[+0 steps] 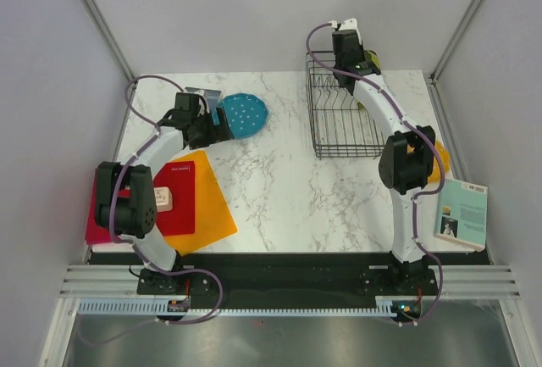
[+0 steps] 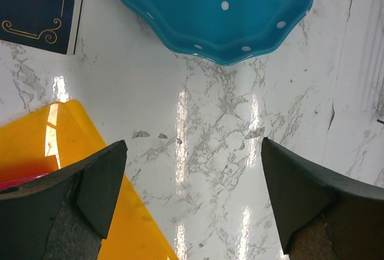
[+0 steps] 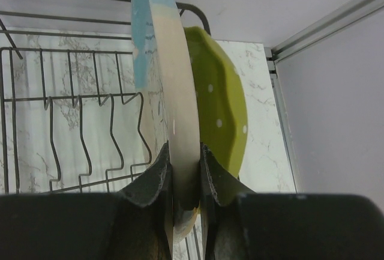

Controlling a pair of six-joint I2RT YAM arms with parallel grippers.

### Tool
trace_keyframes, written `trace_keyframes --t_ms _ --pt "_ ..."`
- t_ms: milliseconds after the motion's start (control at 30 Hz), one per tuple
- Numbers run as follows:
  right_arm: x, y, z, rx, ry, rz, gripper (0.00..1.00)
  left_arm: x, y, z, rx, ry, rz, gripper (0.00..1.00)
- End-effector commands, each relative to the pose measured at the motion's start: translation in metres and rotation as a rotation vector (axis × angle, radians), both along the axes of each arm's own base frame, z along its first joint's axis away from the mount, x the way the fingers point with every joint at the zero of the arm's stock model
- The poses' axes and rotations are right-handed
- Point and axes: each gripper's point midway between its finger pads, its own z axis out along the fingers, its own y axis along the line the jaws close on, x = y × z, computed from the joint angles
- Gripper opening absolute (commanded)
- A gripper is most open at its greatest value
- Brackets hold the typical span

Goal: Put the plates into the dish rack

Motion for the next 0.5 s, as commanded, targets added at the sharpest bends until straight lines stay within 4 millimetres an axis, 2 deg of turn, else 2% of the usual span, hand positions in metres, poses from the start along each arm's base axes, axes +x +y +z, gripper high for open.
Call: trace_keyframes --t_ms 0,33,67,100,133,200,233,267,300,333,367,400,433,467 --pt "0.015 -0.005 0.029 0.056 -0.125 -0.042 0.00 0.019 -0.011 0.015 -0.013 -0.062 -0.073 1.00" --pt "0.017 -0.006 0.022 0.051 -0.111 -0.043 0.00 0.024 -0.016 0.012 -0.027 -0.059 -0.098 1.00" --pt "0.018 -0.006 0.019 0.046 -0.105 -0.042 0.06 0.027 -0.019 0.011 -0.031 -0.059 -0.119 1.00" --pt "0.018 -0.005 0.019 0.047 -0.101 -0.038 0.16 0.031 -0.021 0.011 -0.027 -0.064 -0.145 1.00" --pt "0.017 0.000 0.023 0.059 -0.104 -0.016 0.37 0.040 -0.027 0.018 -0.038 -0.087 -0.177 0.98" --pt "0.013 0.005 0.034 0.065 -0.114 0.010 0.47 0.050 -0.031 0.012 -0.013 -0.099 -0.225 0.93" --pt "0.008 0.013 0.048 0.064 -0.128 0.041 0.52 0.062 -0.035 0.025 -0.008 -0.143 -0.249 0.86" --pt "0.004 0.019 0.055 0.062 -0.134 0.059 0.54 0.069 -0.037 0.015 -0.001 -0.133 -0.266 0.82" --pt "0.000 0.024 0.064 0.055 -0.142 0.083 0.54 0.075 -0.038 0.016 0.011 -0.148 -0.282 0.77" --pt "-0.011 0.043 0.083 0.052 -0.163 0.126 0.58 0.088 -0.040 0.026 0.014 -0.179 -0.285 0.67" --pt "-0.018 0.053 0.092 0.013 -0.160 0.170 0.60 0.094 -0.042 0.023 0.012 -0.178 -0.292 0.62" --pt "-0.031 0.062 0.116 0.010 -0.192 0.200 0.61 0.098 -0.043 0.008 0.009 -0.142 -0.298 0.56" --pt "-0.043 0.087 0.118 0.001 -0.186 0.255 0.65 0.108 -0.047 0.014 -0.005 -0.156 -0.305 0.41" --pt "-0.051 0.099 0.121 0.001 -0.185 0.300 0.66 0.111 -0.051 0.009 -0.023 -0.135 -0.296 0.34"
